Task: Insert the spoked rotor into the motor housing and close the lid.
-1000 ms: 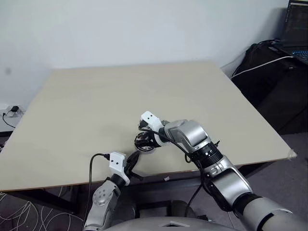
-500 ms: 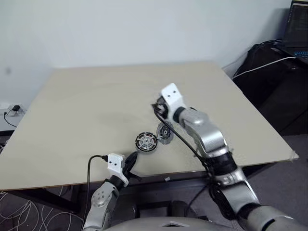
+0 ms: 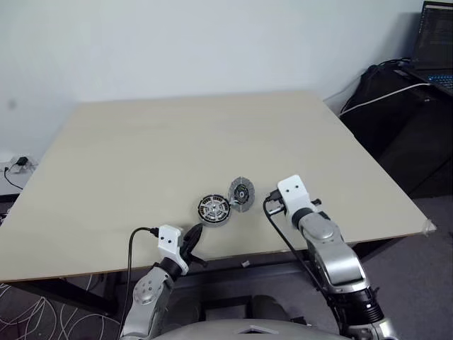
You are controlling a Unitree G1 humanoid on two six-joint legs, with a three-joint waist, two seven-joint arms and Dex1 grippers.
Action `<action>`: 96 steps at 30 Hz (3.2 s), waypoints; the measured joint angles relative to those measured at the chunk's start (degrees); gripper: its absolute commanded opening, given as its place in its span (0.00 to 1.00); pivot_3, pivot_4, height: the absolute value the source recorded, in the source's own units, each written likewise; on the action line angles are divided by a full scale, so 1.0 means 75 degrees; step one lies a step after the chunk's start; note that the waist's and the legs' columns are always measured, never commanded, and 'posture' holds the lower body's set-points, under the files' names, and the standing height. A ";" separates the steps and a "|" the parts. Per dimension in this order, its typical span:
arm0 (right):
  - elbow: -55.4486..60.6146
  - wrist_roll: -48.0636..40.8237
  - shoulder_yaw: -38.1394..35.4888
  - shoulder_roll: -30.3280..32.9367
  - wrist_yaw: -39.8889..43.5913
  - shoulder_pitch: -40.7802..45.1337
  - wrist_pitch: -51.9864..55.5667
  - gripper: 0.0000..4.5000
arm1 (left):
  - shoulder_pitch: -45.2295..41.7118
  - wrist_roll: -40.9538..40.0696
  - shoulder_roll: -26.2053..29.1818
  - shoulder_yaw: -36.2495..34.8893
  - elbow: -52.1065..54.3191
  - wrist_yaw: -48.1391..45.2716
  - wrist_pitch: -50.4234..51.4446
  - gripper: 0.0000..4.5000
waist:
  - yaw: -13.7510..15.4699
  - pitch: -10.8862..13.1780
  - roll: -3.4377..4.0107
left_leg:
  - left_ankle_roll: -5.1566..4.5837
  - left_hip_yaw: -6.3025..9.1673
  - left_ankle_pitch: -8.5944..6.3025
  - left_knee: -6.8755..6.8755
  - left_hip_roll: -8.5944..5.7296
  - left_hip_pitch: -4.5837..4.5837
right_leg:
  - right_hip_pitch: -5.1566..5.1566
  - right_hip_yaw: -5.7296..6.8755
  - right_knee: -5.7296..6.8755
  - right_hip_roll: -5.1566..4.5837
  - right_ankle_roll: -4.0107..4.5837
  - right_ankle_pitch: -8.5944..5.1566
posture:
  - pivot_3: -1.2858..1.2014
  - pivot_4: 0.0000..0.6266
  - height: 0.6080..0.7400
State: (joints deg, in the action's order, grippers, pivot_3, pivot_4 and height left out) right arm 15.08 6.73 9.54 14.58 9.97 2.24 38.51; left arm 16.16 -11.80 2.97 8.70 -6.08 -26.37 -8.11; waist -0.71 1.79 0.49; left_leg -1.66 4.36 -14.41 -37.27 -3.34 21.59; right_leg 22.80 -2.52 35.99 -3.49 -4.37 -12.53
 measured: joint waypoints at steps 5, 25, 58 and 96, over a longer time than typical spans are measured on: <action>-0.0229 0.0079 0.0282 -0.0538 -0.0222 0.0014 -0.0265 0.01 | -0.0022 0.0000 0.0031 0.0051 0.0002 -0.0008 0.0040 0.00 | 0.0010 0.0001 -0.0004 | 0.0000 0.0002 0.0000 0.0001 0.0001 0.0000 | -0.0001 0.0002 -0.0001 0.0000 0.0000 0.0000 | 0.52 0.00 1.00; -0.1708 0.0340 0.1271 -0.1349 0.0011 0.1510 -0.0304 0.01 | 0.0080 0.0002 0.0095 -0.0023 0.0201 0.0006 0.0037 0.00 | -0.0014 0.0001 -0.0001 | -0.0012 0.0005 0.0007 0.0005 0.0002 -0.0001 | 0.0004 0.0002 0.0001 0.0004 0.0003 0.0001 | 0.52 0.00 1.00; -0.0800 -0.1219 0.0250 -0.1133 0.1354 0.1337 0.0776 0.01 | -0.0028 -0.0015 0.0080 -0.0098 -0.0097 -0.0023 -0.0108 0.00 | -0.0005 0.0001 -0.0001 | -0.0011 0.0010 0.0007 0.0008 0.0000 0.0000 | 0.0003 0.0006 -0.0001 0.0002 0.0003 0.0001 | 0.52 0.00 1.00; -0.1791 -0.2747 0.0989 -0.1238 0.2271 0.1964 0.1867 0.01 | 0.0028 -0.0026 0.0139 -0.0181 0.0034 -0.0051 0.0051 0.00 | -0.0006 0.0001 -0.0001 | 0.0020 0.0010 -0.0011 0.0008 -0.0001 0.0001 | 0.0004 0.0008 -0.0003 -0.0001 0.0001 0.0001 | 0.52 0.00 1.00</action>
State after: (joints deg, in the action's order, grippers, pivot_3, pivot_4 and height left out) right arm 1.64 -13.87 16.96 5.29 27.00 16.96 52.51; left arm 16.37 -12.00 4.01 7.35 -5.82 -26.74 -7.72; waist -0.75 1.80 0.49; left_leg -1.51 4.44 -14.49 -37.20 -3.35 21.60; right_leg 22.83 -2.46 35.97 -3.50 -4.36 -12.52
